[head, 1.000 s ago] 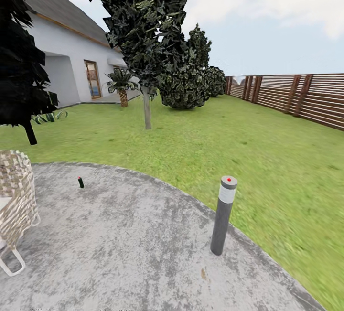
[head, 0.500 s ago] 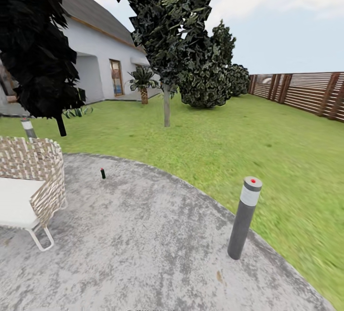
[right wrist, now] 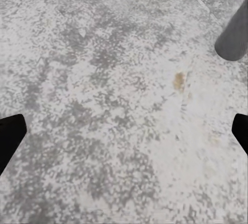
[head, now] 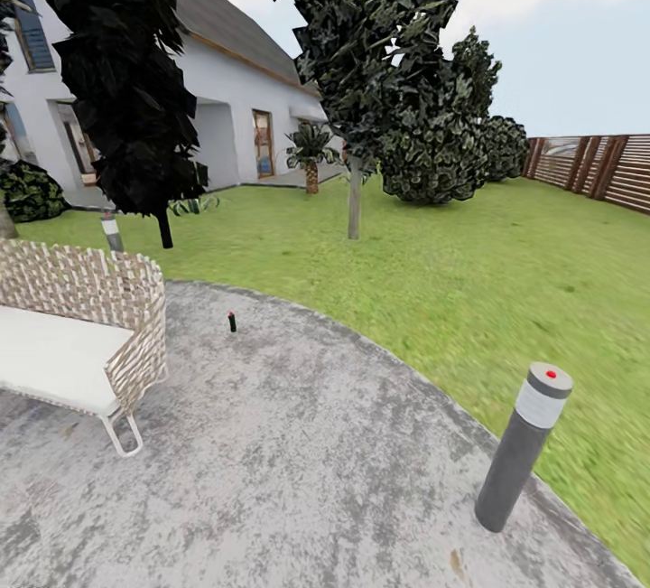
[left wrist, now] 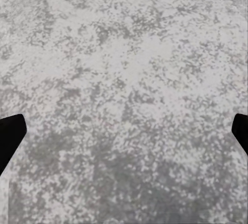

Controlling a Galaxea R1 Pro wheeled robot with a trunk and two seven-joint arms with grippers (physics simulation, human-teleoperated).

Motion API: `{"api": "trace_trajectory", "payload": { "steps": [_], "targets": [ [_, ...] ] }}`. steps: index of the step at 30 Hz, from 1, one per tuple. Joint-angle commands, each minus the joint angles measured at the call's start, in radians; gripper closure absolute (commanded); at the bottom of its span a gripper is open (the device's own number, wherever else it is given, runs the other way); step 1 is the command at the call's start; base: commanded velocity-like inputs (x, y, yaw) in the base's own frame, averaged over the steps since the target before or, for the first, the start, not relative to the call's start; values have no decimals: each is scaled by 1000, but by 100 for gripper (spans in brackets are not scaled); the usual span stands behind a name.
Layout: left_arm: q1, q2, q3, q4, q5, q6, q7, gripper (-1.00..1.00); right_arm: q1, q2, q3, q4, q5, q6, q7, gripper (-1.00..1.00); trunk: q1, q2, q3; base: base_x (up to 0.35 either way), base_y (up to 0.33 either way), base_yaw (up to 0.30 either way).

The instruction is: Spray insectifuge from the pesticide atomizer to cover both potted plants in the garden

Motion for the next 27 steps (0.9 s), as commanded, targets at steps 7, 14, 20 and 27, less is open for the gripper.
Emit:
{"api": "trace_trajectory", "payload": {
  "steps": [7,14,20,27],
  "targets": [
    [-1,0,-1,1,0,-3,2,-100,0,-1,3,0,3,-4,4,-100,0,0,-3,304,149,112],
    [-1,0,0,1,-1,-2,2,-100,0,-3,3,1,29,-3,6,-100,0,0,-3,334,20,6],
    [-1,0,0,1,-1,-2,2,-100,0,-3,3,1,48,-3,6,-100,0,0,-3,338,1,0],
    [-1,0,1,1,-1,-2,2,-100,0,-3,3,1,48,-4,2,-100,0,0,-3,339,0,0]
  ]
}}
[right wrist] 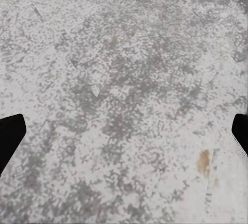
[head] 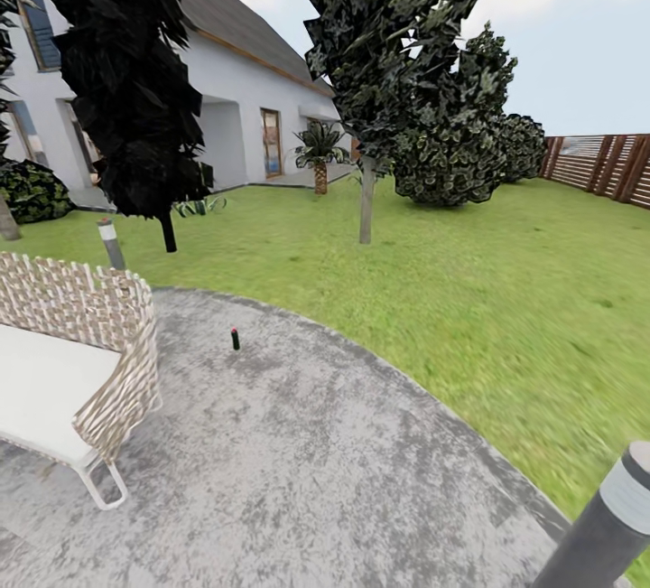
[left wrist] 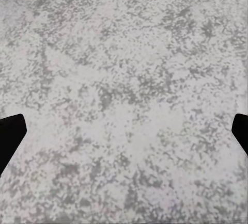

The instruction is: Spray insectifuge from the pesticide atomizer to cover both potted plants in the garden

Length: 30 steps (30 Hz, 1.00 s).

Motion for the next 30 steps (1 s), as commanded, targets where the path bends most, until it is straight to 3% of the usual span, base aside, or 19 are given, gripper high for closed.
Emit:
{"api": "trace_trajectory", "payload": {
  "steps": [1,16,30],
  "targets": [
    [-1,0,0,1,1,-3,2,-100,-1,0,0,0,5,-3,0,-100,0,0,-1,339,0,0],
    [-1,0,0,1,1,-4,2,-100,-1,0,-1,1,5,-1,1,-100,0,0,-1,339,20,0],
    [-1,0,0,1,1,-3,2,-100,-1,0,-1,0,4,-1,0,-100,0,0,-1,328,150,0]
  ]
}}
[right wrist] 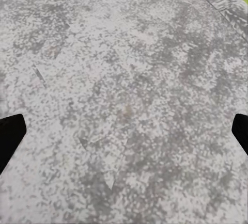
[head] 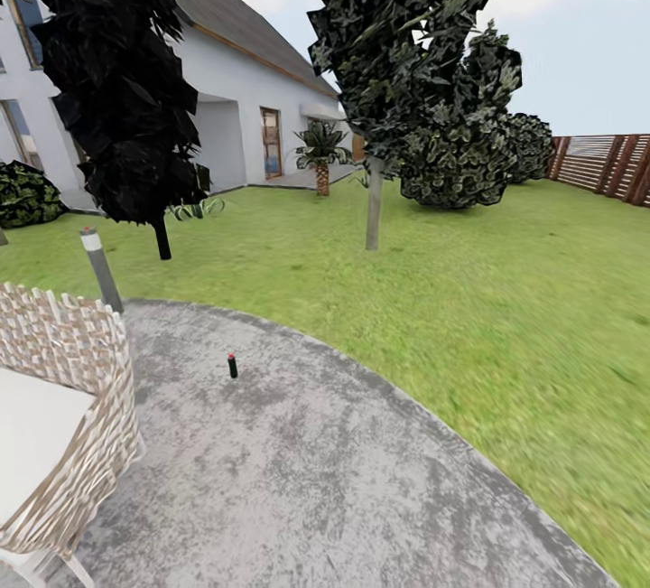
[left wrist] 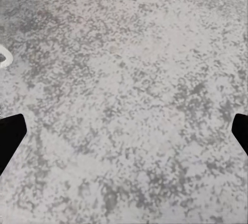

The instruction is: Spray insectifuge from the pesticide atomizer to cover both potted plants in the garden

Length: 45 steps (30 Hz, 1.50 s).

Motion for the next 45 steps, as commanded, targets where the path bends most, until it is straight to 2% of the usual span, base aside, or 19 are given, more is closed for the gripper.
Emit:
{"api": "trace_trajectory", "payload": {
  "steps": [1,28,45],
  "targets": [
    [-1,0,0,1,1,-3,2,-100,0,0,0,0,5,-3,0,-100,0,0,-1,317,186,0],
    [-1,0,-2,1,0,-4,2,-100,0,0,0,1,6,-3,0,-100,0,0,-1,334,28,0],
    [-1,-2,-2,2,0,-5,2,-100,0,-2,-9,0,4,-4,-2,-100,0,0,-1,313,-116,0]
  ]
}}
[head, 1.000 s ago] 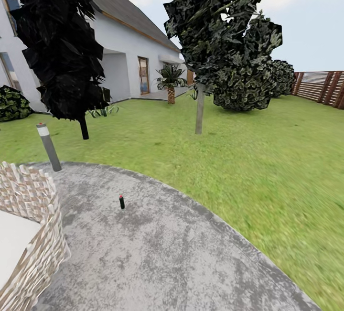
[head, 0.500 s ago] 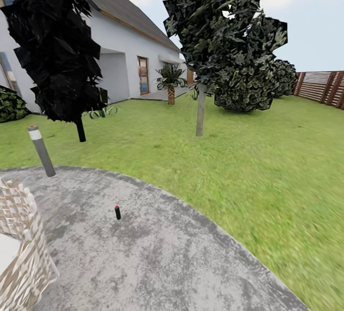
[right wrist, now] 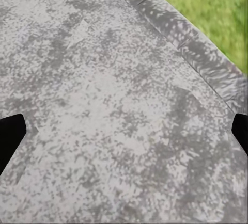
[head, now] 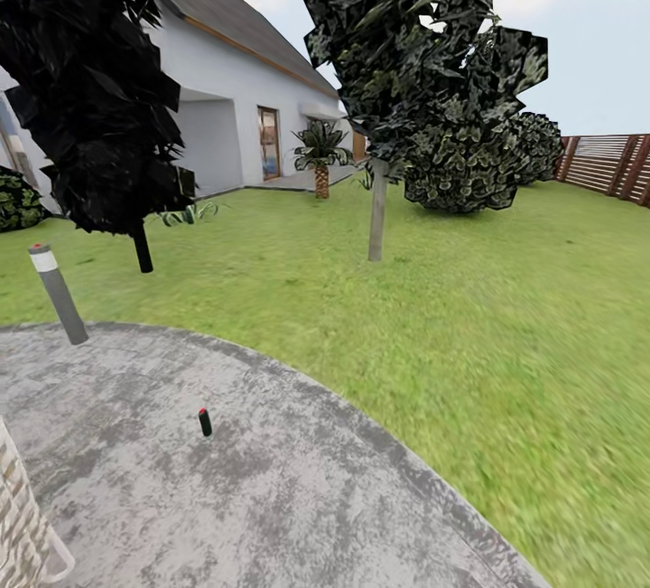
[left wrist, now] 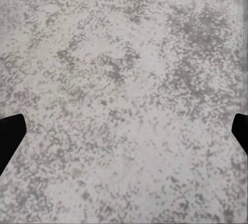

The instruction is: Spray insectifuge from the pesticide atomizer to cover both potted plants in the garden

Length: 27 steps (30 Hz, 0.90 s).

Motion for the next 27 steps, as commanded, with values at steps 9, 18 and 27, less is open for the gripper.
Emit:
{"api": "trace_trajectory", "payload": {
  "steps": [9,18,27],
  "targets": [
    [-1,1,-1,1,-1,-4,2,-100,-1,0,-1,0,5,-1,-1,-100,0,0,-1,282,-167,0],
    [-1,2,0,0,-1,-4,2,-100,-1,-9,2,0,7,-3,2,-100,0,0,-1,304,-137,0],
    [-1,2,0,1,-1,-4,2,-100,-1,-9,3,0,8,-3,1,-100,0,0,-1,338,-11,0]
  ]
}}
